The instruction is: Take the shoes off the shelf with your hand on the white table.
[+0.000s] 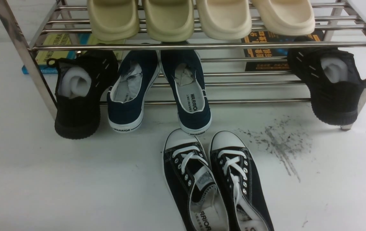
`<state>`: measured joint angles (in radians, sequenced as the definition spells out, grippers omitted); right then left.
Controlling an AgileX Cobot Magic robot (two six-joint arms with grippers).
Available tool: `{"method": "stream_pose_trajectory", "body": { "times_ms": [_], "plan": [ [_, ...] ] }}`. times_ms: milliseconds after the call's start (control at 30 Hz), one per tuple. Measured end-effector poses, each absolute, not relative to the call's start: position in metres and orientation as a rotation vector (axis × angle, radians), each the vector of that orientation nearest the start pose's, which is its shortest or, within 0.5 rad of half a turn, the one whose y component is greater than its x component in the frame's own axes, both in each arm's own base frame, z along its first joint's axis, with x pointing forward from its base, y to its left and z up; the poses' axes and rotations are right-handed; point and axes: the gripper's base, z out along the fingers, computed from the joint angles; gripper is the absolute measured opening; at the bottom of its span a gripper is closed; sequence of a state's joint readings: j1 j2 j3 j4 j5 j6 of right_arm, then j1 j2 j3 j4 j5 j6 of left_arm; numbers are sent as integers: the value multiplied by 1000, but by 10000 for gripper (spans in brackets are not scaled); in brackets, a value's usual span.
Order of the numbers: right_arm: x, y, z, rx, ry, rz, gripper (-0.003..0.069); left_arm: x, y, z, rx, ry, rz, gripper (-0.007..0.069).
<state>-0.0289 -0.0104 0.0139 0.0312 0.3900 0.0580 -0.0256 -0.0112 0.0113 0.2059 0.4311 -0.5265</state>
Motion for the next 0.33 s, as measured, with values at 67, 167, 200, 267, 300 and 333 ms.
{"method": "stream_pose_trajectory", "body": {
  "times_ms": [67,167,200,267,300,333],
  "plan": [
    [52,0,174,100,1875,51,148,51,6,172,-355,1876,-165,239],
    [52,0,174,100,1875,51,151,51,6,172,-355,1876,-165,239],
    [52,0,174,100,1875,51,152,51,6,172,-355,1876,-165,239],
    [52,0,174,100,1875,51,153,51,6,172,-355,1876,-165,239],
    [52,0,174,100,1875,51,153,51,6,172,-355,1876,-165,239],
    [52,0,174,100,1875,51,155,51,6,172,-355,1876,-165,239]
  ]
}}
